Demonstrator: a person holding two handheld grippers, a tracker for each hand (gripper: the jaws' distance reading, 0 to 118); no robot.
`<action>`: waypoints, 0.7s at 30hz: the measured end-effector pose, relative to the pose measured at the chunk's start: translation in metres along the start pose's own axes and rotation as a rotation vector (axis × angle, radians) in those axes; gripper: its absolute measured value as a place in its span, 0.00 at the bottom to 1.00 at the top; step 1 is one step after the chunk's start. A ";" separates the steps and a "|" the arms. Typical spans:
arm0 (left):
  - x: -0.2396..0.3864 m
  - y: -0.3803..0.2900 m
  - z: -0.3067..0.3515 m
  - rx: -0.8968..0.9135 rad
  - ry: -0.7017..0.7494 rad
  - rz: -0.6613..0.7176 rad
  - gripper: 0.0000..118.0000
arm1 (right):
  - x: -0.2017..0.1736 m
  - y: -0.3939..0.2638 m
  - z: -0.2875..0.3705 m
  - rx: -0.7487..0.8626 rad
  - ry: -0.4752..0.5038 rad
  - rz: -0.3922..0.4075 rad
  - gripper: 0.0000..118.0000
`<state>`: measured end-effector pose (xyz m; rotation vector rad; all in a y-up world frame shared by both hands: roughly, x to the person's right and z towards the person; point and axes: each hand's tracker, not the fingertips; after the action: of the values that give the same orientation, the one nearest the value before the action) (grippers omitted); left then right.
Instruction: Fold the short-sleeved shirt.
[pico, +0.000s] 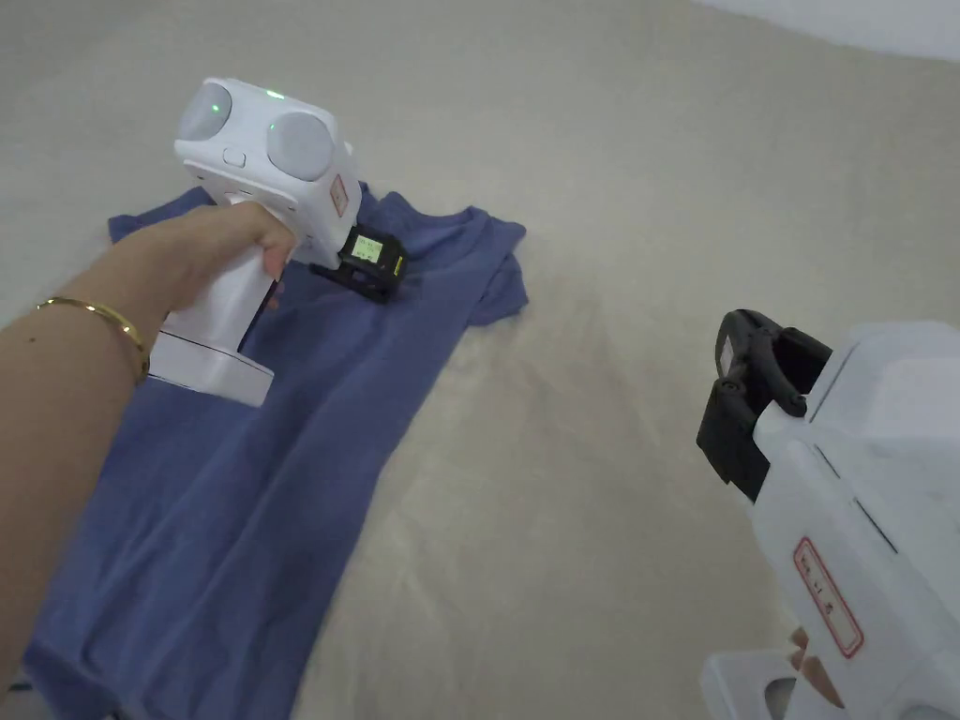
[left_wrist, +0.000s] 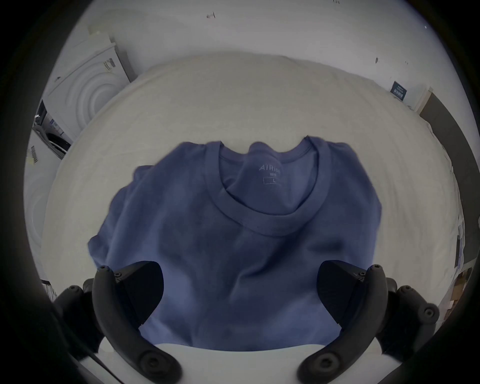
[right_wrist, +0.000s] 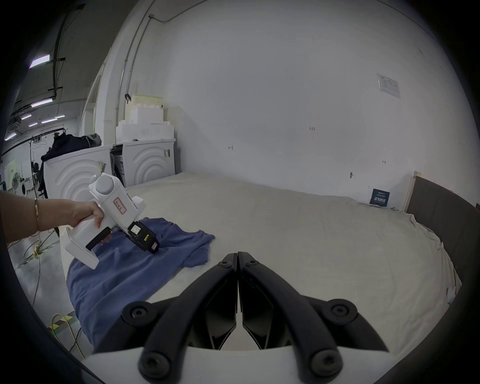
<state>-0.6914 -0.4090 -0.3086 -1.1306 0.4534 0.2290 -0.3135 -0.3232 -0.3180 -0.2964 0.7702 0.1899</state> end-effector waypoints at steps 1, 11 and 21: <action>0.002 0.003 -0.008 -0.011 -0.004 0.001 0.97 | 0.002 -0.003 -0.003 -0.007 -0.003 0.000 0.00; 0.009 0.006 -0.022 0.002 -0.053 0.000 0.00 | 0.010 -0.015 -0.013 -0.046 -0.018 -0.021 0.00; 0.027 -0.020 0.028 0.235 0.052 0.133 0.00 | 0.009 0.005 0.018 -0.026 -0.033 -0.025 0.00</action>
<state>-0.6528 -0.3931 -0.2944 -0.8792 0.5871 0.2560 -0.2967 -0.3118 -0.3125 -0.3267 0.7316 0.1806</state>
